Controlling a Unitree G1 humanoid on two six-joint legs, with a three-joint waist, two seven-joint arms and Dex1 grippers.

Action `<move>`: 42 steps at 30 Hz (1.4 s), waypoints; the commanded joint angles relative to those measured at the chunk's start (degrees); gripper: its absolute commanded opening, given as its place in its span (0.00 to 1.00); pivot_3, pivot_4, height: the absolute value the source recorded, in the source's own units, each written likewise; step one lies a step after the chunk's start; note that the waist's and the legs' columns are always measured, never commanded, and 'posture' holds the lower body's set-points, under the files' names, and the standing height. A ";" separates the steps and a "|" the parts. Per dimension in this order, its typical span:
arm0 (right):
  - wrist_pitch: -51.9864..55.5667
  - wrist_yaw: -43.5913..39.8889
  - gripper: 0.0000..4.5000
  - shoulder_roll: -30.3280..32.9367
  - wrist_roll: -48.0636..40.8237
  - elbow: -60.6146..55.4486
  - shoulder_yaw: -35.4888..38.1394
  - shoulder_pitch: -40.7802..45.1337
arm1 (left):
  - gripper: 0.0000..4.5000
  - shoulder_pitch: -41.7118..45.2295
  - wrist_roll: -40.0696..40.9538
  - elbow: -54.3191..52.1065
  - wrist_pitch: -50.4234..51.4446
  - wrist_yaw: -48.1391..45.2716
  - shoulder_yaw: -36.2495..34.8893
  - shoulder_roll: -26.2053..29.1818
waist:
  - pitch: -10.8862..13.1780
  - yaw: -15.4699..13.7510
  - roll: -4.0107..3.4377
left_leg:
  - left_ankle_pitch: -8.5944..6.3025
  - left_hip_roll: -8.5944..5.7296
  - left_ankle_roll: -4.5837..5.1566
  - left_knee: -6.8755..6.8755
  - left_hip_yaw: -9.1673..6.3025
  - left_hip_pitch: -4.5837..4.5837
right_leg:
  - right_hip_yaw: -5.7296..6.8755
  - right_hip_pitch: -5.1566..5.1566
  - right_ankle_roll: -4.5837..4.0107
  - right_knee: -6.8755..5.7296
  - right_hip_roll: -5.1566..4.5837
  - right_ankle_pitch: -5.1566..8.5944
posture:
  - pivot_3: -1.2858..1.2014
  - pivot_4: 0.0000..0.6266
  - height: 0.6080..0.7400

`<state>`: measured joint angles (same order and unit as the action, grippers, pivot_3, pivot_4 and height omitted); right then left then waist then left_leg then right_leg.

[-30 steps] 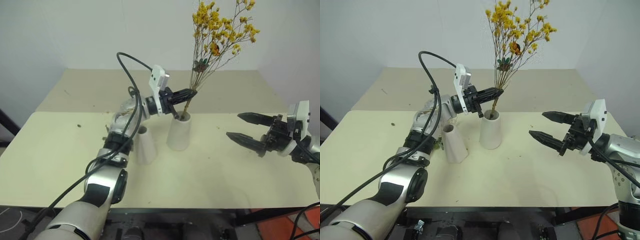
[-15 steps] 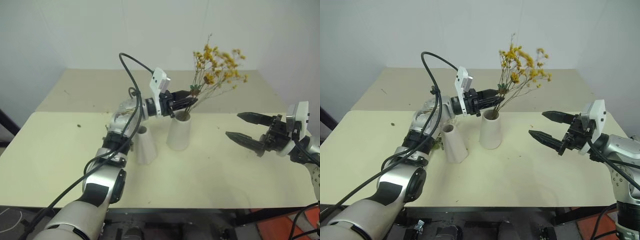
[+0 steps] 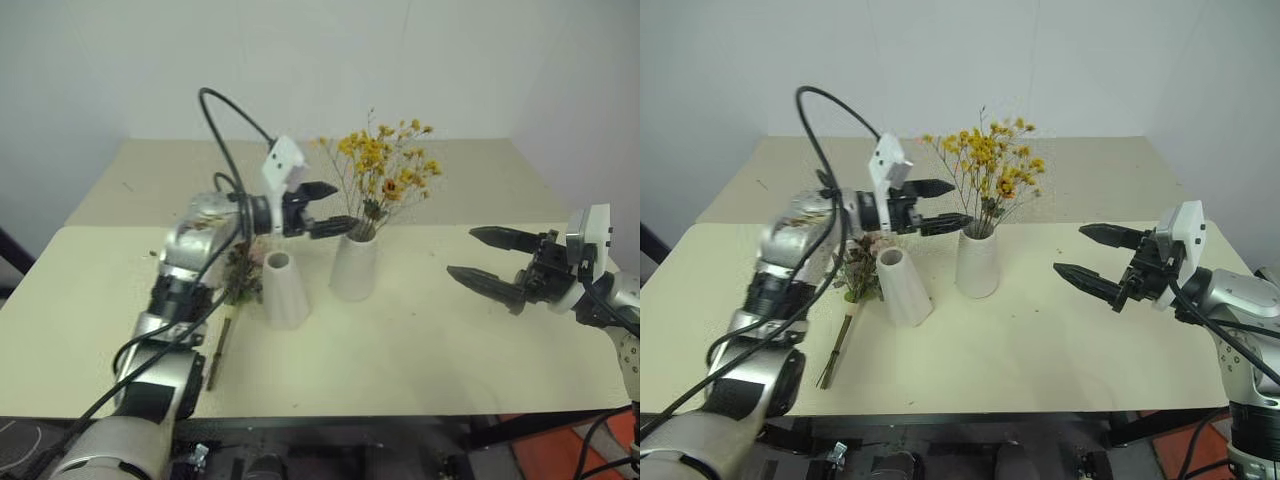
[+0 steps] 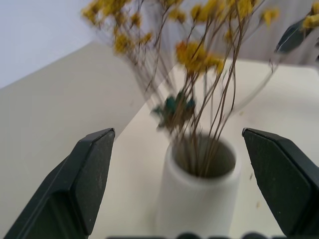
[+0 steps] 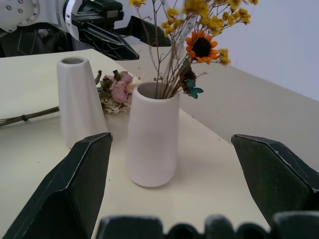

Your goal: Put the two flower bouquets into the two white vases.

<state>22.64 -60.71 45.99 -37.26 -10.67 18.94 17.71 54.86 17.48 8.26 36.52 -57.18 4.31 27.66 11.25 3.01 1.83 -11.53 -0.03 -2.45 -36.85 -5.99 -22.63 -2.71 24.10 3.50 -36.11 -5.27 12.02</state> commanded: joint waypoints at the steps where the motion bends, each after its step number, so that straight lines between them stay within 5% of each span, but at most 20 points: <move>1: -1.16 -2.17 1.00 1.28 -0.83 -0.76 -0.04 1.95 | 1.00 -1.73 1.58 -9.42 5.76 0.72 -2.76 6.05 | 0.00 -0.07 -0.01 | 0.00 0.00 0.00 0.00 0.00 0.00 | 0.00 0.02 0.00 0.01 0.01 0.00 | 0.52 0.24 1.00; 10: -0.71 -10.15 1.00 2.08 -1.11 2.77 -4.96 7.95 | 1.00 -1.21 4.44 -17.01 29.97 10.57 -9.87 17.21 | 0.01 -0.43 -0.01 | 0.00 0.01 0.00 0.00 0.00 0.00 | 0.03 0.00 0.02 0.03 0.00 0.01 | 0.52 0.24 1.00; 18: -1.40 -17.92 1.00 1.70 -0.07 6.90 -10.13 14.20 | 1.00 0.07 7.25 -18.53 54.98 18.32 -10.75 21.31 | 0.01 -0.34 -0.01 | 0.00 0.02 0.00 0.00 -0.01 0.00 | 0.05 0.03 0.03 0.01 0.02 0.02 | 0.52 0.24 1.00; 31: -2.66 -18.94 1.00 -0.34 0.52 7.06 -10.97 14.06 | 1.00 -8.93 35.56 -18.21 55.98 30.89 -1.96 32.59 | 0.01 -0.49 -0.01 | -0.01 0.02 -0.01 0.01 -0.01 -0.02 | 0.04 0.07 0.02 -0.04 -0.01 0.02 | 0.52 0.24 1.00; 42: -2.45 -16.25 1.00 -0.95 -0.29 3.15 -9.02 10.26 | 1.00 -3.73 45.38 -7.01 55.98 46.07 8.61 27.59 | 0.01 -0.51 -0.01 | -0.01 0.01 -0.01 -0.01 -0.01 0.00 | 0.03 0.06 0.01 -0.04 -0.01 0.01 | 0.52 0.24 1.00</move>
<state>21.34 -77.50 44.95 -36.29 -5.24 7.76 27.97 49.61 62.12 0.07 92.23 -12.56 11.37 55.73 11.26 2.51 1.82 -11.54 -0.02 -2.46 -36.85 -6.00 -22.63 -2.69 24.16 3.51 -36.17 -5.29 12.03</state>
